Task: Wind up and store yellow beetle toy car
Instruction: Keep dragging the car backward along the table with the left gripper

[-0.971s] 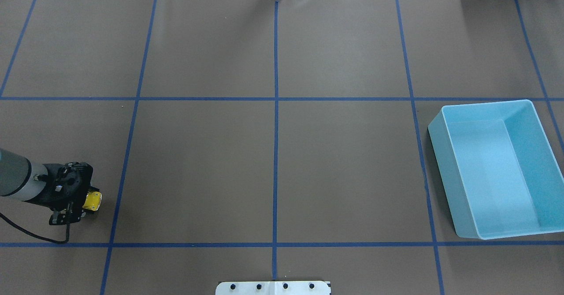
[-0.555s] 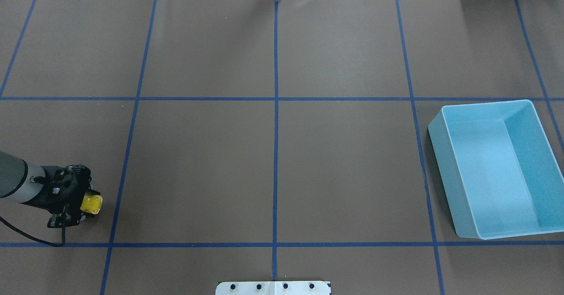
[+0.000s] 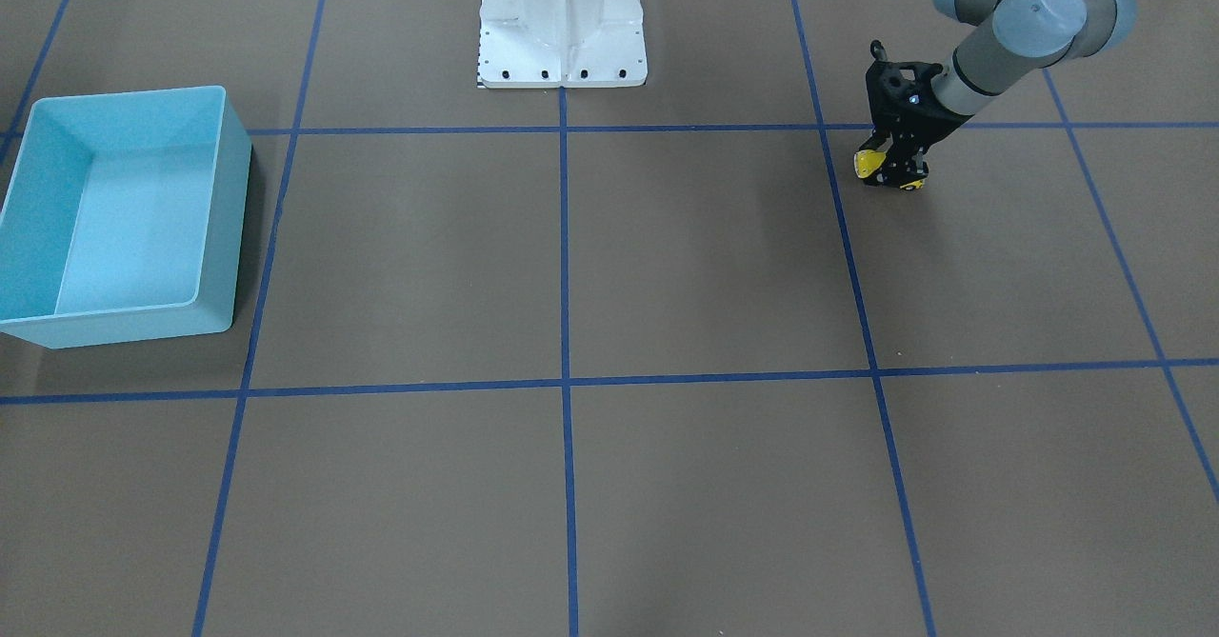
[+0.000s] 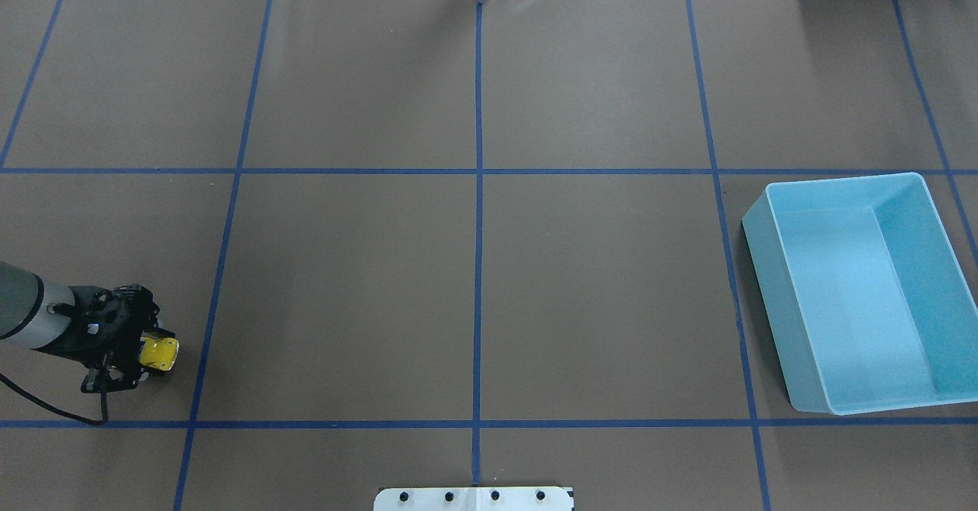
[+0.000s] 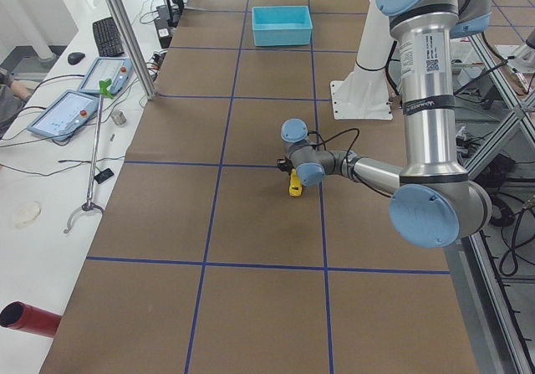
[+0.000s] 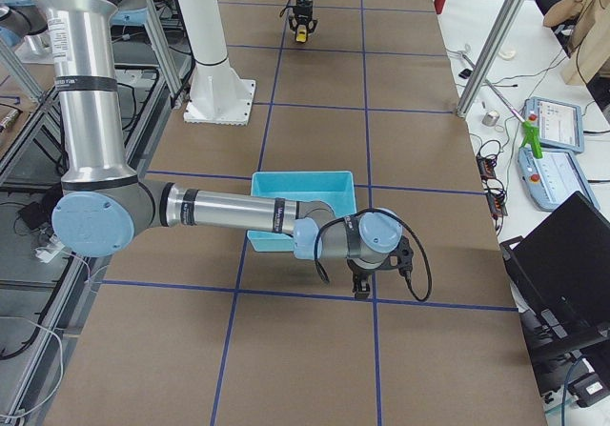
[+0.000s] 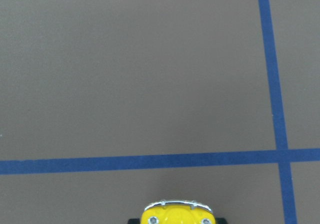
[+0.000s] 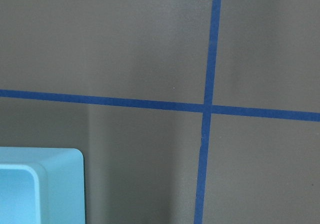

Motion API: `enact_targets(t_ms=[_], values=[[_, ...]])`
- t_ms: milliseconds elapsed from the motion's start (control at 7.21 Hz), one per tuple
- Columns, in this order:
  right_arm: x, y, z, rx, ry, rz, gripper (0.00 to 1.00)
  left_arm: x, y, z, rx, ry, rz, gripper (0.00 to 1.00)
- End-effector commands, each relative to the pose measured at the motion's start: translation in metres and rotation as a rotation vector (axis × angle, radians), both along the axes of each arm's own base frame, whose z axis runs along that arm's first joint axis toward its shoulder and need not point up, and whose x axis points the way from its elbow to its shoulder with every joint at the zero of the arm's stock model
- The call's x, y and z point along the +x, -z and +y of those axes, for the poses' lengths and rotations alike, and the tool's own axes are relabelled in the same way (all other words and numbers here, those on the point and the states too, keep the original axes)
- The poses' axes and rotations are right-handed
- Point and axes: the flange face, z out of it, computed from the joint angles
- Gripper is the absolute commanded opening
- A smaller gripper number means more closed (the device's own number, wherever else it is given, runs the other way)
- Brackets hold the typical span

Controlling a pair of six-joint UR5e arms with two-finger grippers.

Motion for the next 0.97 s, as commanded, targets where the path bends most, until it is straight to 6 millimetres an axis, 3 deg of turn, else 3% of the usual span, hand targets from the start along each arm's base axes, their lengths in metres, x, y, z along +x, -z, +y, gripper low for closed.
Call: enact_targets(t_ms=[0,833], values=[[0.000,0.001,0.000,0.004,0.001,0.000,1.00,-0.010,-0.011,-0.007,-0.013,0.007,0.014,0.00],[0.000,0.005,-0.002,0.011,0.001,-0.001,1.00,-0.031,-0.041,-0.016,-0.027,0.024,0.046,0.00]])
